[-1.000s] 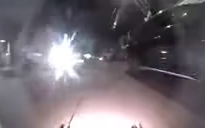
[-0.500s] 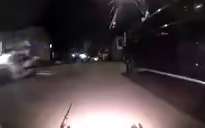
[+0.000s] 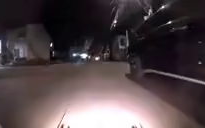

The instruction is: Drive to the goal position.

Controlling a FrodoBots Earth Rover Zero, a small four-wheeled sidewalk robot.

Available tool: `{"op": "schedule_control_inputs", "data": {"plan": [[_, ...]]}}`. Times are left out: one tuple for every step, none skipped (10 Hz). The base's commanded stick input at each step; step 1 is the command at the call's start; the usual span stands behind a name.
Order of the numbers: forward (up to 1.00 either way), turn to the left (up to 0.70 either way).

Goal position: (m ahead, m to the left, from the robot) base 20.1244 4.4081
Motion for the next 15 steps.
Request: {"op": "schedule_control_inputs", "data": {"plan": [[0.85,0.0],[0.85,0.0],[0.85,0.0],[0.85,0.0],[0.85,0.0],[0.85,0.0],[0.85,0.0],[0.85,0.0],[0.85,0.0],[0.85,0.0],[0.85,0.0],[0.85,0.0],[0.85,0.0],[0.85,0.0],[0.85,0.0]]}}
